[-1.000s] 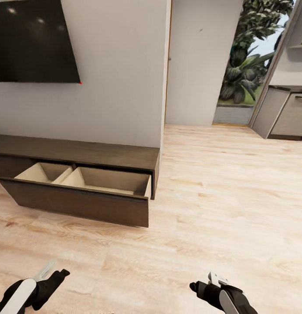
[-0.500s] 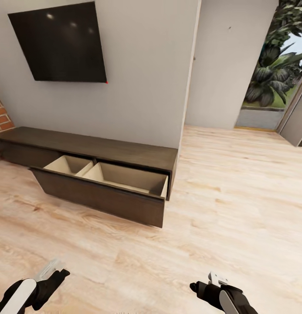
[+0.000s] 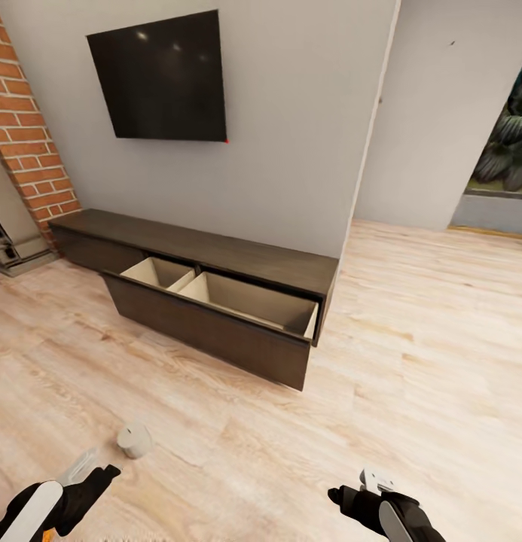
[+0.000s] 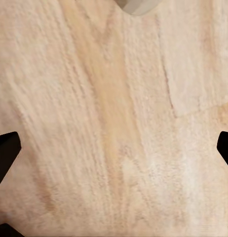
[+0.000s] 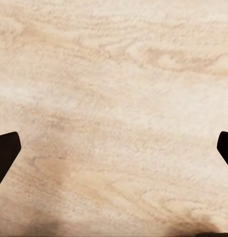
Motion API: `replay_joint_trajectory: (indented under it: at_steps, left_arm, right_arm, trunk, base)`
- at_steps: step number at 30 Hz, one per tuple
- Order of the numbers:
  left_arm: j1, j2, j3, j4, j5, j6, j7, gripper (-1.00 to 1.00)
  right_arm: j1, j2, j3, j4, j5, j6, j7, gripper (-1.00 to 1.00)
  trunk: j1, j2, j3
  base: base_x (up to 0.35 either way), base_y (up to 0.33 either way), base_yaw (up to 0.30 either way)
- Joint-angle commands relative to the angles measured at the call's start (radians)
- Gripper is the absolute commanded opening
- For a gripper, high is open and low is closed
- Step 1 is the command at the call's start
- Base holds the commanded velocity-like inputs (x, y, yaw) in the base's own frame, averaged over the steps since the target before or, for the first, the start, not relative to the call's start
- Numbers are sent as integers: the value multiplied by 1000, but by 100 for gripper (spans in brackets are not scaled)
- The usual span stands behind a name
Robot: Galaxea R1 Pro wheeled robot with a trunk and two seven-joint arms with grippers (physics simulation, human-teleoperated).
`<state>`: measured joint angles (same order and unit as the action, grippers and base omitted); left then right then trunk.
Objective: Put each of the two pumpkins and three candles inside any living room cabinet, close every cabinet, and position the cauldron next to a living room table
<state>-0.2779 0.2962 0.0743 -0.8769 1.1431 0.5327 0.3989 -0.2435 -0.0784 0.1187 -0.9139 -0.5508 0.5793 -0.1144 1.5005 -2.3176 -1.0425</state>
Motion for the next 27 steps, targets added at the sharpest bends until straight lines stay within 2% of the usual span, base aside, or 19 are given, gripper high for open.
replay_joint_trajectory:
  at_steps: [1,16,27]
  left_arm:
    - [0,0,1,-2,10,3,9,100]
    - [-1,0,0,-1,12,3,12,100]
    - [-1,-2,-10,-1,10,3,12,100]
  right_arm:
    - [0,-1,4,-2,-11,2,-10,100]
    - [0,-1,4,-2,-11,2,-10,100]
    - [0,-1,4,-2,-9,2,-10,100]
  trunk:
    - [0,0,-1]
    - [0,0,-1]
    - [0,0,-1]
  base:
    - [-14,-23,282]
    - [-40,-16,282]
    - [-153,-185,282]
